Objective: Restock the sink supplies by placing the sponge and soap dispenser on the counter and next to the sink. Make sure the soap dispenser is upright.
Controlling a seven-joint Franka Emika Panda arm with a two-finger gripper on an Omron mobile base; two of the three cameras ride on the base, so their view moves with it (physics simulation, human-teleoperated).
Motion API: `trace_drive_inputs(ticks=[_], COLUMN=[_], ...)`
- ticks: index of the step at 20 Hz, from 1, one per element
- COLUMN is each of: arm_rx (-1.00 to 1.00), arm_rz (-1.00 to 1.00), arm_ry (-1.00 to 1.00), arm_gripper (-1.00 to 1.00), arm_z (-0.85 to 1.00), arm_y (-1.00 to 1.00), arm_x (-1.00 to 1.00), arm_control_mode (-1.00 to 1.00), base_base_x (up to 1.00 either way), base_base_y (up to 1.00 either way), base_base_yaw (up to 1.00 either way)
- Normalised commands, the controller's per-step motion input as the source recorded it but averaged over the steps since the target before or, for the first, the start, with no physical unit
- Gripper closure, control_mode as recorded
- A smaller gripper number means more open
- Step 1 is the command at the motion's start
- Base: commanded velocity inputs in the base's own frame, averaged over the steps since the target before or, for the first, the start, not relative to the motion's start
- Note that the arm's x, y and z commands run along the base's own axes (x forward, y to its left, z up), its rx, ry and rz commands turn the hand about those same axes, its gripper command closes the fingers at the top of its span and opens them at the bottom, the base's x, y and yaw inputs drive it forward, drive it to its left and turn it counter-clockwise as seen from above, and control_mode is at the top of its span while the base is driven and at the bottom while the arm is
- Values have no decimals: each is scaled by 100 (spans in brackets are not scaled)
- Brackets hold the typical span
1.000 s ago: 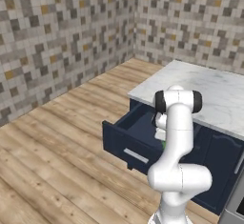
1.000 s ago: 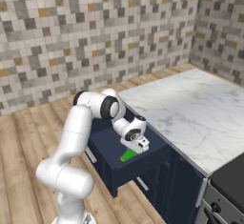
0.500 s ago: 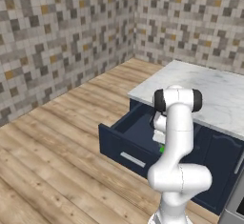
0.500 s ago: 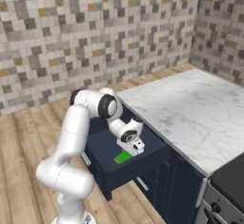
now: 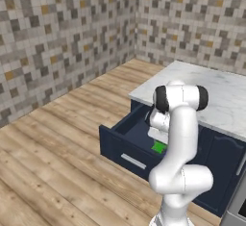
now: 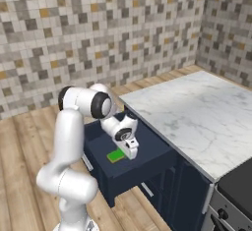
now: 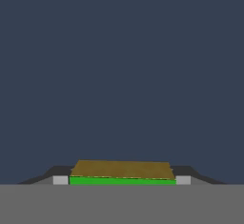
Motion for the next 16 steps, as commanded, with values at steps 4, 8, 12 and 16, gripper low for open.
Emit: trace_drive_inputs(ticks=[4, 8, 12, 16], arm_rx=[-6, -9, -8, -2], arm_rz=[-16, -14, -13, -13], arm_ry=[0, -4, -6, -7], arm_gripper=[100, 100, 100, 100], arm_z=[100, 100, 100, 100], arm_y=[0, 0, 0, 0], arm_x=[41, 2, -1, -52], arm_control_mode=[-100, -100, -100, -100], base_base_x=[0, 0, 0, 0], base_base_y=[0, 0, 0, 0], base_base_yaw=[0, 0, 0, 0])
